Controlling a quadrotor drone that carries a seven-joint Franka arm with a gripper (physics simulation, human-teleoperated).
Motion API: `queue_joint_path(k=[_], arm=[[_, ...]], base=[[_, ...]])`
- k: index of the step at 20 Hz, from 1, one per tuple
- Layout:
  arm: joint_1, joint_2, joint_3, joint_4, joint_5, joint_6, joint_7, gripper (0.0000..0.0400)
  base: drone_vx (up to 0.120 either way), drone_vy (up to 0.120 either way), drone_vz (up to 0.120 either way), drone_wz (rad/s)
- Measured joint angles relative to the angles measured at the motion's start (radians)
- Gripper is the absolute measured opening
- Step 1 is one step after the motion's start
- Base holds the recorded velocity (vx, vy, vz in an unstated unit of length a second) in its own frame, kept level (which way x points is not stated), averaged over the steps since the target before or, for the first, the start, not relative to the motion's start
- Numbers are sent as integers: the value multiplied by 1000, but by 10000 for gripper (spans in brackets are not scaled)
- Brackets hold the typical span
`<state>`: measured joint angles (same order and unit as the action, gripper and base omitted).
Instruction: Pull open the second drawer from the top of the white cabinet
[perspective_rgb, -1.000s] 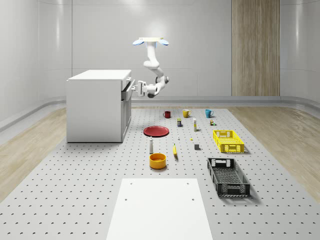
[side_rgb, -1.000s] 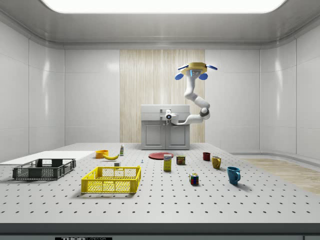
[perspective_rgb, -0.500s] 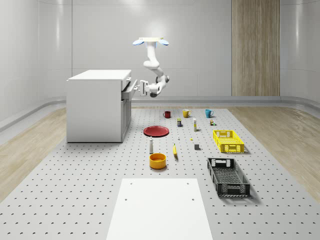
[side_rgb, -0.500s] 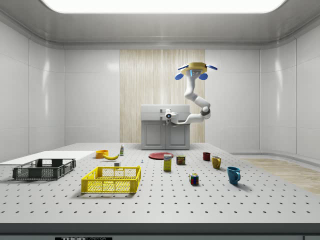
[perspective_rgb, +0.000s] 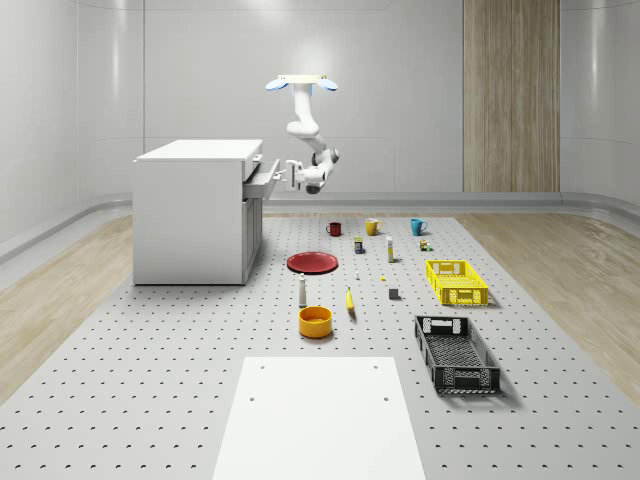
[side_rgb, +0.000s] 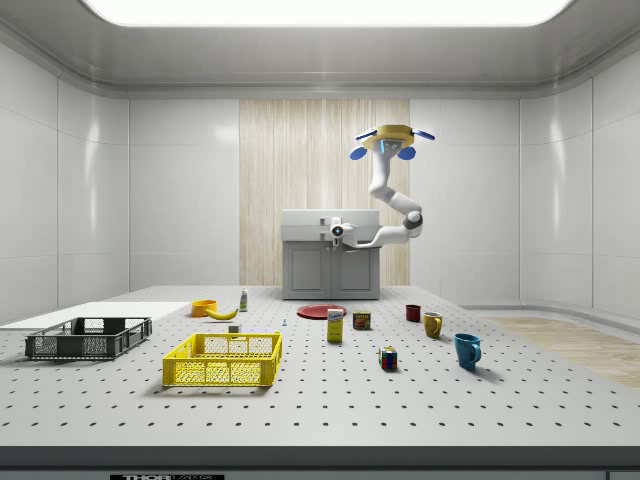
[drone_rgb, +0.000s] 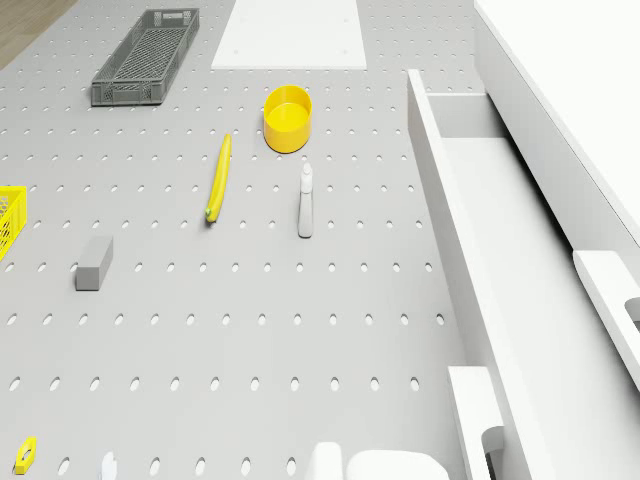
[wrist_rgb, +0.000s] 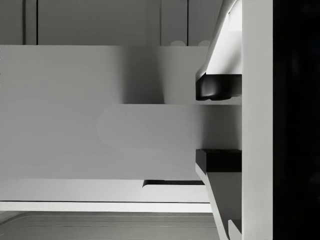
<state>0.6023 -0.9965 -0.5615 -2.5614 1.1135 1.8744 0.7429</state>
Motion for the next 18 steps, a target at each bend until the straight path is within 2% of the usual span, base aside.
queue_joint_path(k=[1, 2, 3, 8, 10, 14, 16, 18], arm=[[3, -12, -10, 3, -29, -1, -26, 175], [3, -12, -21, 3, -33, -7, -38, 158], [2, -14, -30, 6, -38, -14, -33, 147], [5, -33, -81, 22, -90, -44, 29, 152], [13, -51, -98, 35, -123, -50, 77, 190], [20, -63, -145, 50, -164, -74, 58, 167], [44, -109, -157, 72, -225, -71, 160, 263], [56, -116, -184, 76, -245, -74, 137, 227]], base=[[0, 0, 0, 0], [0, 0, 0, 0], [0, 0, 0, 0], [0, 0, 0, 0], [0, 0, 0, 0], [0, 0, 0, 0], [0, 0, 0, 0], [0, 0, 0, 0]])
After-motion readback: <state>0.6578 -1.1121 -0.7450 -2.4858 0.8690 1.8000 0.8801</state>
